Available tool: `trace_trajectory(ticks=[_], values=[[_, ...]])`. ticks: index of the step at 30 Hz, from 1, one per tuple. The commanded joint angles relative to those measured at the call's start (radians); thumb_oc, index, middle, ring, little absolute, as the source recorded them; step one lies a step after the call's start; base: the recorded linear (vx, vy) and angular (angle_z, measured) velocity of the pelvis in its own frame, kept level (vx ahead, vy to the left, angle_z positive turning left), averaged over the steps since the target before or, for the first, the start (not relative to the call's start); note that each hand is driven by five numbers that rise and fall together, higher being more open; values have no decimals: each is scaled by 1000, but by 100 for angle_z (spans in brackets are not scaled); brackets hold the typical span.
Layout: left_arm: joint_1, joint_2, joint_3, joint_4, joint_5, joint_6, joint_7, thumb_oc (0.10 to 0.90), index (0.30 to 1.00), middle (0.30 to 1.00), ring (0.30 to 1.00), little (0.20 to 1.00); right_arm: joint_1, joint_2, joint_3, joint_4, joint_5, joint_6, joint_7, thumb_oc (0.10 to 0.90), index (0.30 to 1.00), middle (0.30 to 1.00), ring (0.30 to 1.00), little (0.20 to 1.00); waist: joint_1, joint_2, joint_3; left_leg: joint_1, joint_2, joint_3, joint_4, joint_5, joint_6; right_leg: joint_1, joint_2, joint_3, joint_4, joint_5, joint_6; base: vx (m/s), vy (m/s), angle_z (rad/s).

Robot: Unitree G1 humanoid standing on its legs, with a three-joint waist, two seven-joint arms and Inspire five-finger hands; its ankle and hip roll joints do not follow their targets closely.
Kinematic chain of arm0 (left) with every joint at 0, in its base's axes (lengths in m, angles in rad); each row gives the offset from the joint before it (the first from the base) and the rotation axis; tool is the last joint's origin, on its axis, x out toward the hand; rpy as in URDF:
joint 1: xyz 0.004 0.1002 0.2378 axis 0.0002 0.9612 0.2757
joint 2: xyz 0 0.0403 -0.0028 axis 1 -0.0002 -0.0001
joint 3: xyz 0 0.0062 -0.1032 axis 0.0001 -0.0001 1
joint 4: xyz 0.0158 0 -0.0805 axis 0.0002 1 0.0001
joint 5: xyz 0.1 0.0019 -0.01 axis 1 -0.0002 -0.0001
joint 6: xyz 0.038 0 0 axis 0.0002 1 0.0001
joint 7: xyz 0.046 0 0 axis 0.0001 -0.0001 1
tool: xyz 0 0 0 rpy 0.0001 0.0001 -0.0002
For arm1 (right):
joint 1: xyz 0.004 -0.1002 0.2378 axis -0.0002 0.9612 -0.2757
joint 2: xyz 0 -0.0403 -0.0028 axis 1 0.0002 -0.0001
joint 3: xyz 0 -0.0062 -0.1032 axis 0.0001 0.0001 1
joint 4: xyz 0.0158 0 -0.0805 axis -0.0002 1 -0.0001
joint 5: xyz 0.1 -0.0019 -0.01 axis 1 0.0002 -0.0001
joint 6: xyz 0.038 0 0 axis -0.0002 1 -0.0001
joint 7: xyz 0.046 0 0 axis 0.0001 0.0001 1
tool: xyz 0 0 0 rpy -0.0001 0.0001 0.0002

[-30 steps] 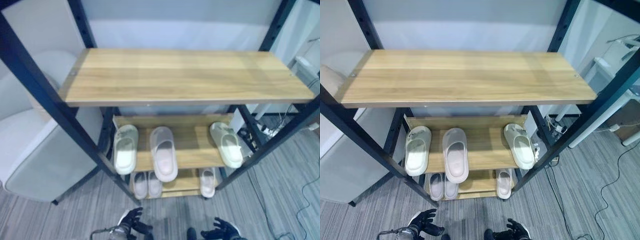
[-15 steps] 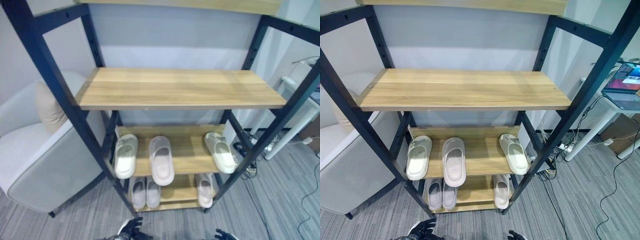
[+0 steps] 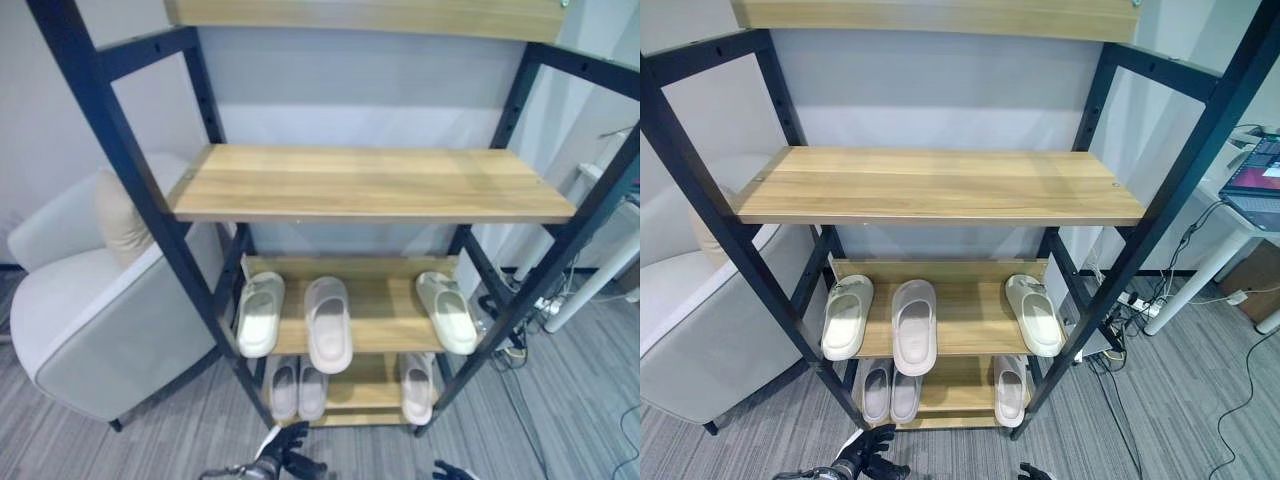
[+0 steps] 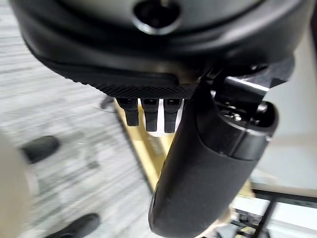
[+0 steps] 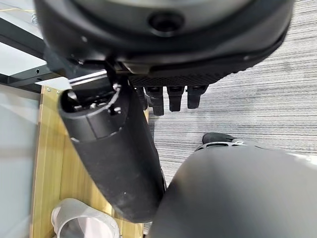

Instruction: Arrange the slippers neatly on the shoe rack.

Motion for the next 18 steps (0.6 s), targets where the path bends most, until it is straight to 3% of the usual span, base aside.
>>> trace_trajectory(ticks=[1,9,18], values=[[-86,16,-3,-197,-35,-78,-51,800,900,900,900,900,-58,-68,3,-25,-31,-37,-10,800,900,900,900,900,31,36,58,-23,71,43,6,25,-80,36,6,-101,6,-104,53,-48,-11,3],[95,205,89,-671,-97,-87,-171,800,900,900,900,900,-72,-107,-36,-41,-65,-30,5,800,900,900,900,900,73,56,83,-46,80,16,14,47,-91,40,14,-135,6,-112,49,-42,-10,11],[115,240,121,-802,-118,-104,-194,800,900,900,900,900,-74,-113,-37,-39,-77,-31,5,800,900,900,900,900,91,63,84,-41,87,4,20,55,-100,62,24,-152,6,-126,40,-6,-9,6]])
